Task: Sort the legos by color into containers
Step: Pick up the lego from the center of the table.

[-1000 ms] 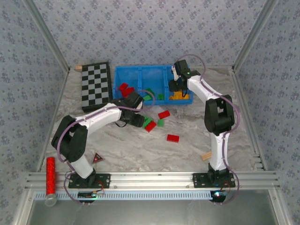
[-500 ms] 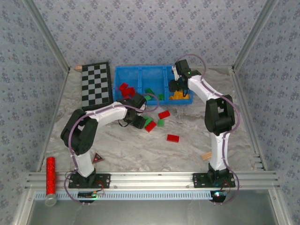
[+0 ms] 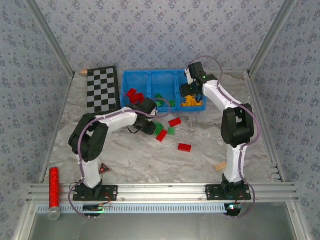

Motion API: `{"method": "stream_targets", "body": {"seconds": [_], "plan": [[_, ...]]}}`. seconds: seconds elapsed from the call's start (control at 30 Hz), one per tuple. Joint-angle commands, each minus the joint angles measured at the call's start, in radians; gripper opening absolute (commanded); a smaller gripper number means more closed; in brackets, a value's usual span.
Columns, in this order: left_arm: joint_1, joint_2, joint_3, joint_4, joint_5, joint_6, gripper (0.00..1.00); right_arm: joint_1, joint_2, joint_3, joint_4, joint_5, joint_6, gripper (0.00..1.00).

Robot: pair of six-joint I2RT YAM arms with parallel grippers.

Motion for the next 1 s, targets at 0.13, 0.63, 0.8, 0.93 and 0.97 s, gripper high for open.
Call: {"method": "stream_targets", "body": {"seconds": [0.13,0.63,0.8,0.93,0.97], "plan": [[0.005,0.052,0.019,0.023,0.059,0.007,0.41,-0.001,-0.2,-0.163,-0.025,0.007,0.03,0.66],[0.022,-0.016,0.072,-0.029,0.023,-0.02,0.21,0.153,-0.646,-0.751,-0.001,-0.028,0.234,0.7],[0.022,-0.061,0.167,-0.074,0.018,-0.022,0.2,0.206,-0.738,-0.88,0.06,-0.067,0.28,0.75],[0.022,-0.073,0.254,-0.079,0.02,-0.024,0.19,0.235,-0.773,-0.922,0.056,-0.054,0.324,0.76],[0.023,-0.065,0.282,-0.078,0.019,-0.024,0.19,0.246,-0.782,-0.932,0.061,-0.05,0.336,0.76]]}}
